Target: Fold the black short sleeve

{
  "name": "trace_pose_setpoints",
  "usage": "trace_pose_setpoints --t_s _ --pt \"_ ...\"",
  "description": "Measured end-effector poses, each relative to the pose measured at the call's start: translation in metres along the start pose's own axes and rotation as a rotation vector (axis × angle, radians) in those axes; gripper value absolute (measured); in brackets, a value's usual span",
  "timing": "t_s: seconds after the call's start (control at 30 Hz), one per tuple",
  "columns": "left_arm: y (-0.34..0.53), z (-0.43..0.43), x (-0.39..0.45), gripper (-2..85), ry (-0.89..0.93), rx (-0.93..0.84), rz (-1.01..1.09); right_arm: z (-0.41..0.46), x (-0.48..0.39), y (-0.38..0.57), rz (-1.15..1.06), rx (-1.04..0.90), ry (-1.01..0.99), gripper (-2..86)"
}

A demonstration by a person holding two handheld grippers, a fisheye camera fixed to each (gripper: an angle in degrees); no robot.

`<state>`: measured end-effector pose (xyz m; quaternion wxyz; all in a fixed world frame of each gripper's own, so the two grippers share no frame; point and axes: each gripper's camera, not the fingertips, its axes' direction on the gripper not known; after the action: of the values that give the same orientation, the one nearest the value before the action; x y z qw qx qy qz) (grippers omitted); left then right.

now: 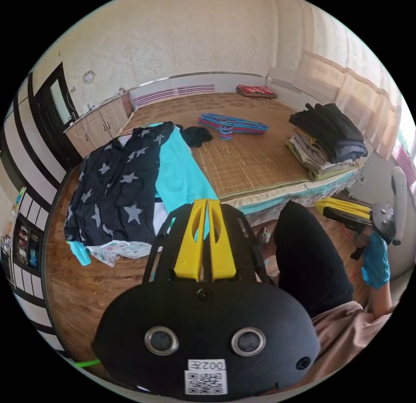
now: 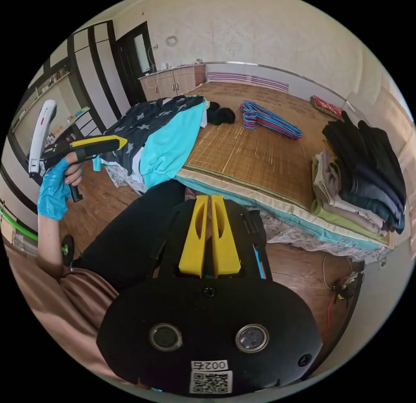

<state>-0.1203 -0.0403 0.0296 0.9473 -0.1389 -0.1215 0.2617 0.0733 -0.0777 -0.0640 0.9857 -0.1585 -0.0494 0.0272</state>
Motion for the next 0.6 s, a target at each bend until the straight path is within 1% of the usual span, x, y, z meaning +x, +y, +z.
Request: trace_pose_setpoints --t_s 0.23,0.33,0.5,0.6 --pt "0.017 0.02 -0.019 -0.9 0.024 0.009 -0.003 0.031 -0.051 -0.033 -0.091 -0.013 0.029 -0.6" --pt "0.016 0.035 -0.027 -1.1 0.041 0.002 0.017 0.037 -0.07 -0.06 -0.162 0.003 0.016 -0.6" --pt "0.01 0.056 -0.048 -1.1 0.036 0.018 0.029 0.029 -0.099 -0.129 -0.345 0.061 -0.02 -0.3" --pt "0.007 0.073 -0.066 -0.5 0.015 0.016 0.011 0.029 -0.104 -0.168 -0.391 0.098 -0.073 0.1"
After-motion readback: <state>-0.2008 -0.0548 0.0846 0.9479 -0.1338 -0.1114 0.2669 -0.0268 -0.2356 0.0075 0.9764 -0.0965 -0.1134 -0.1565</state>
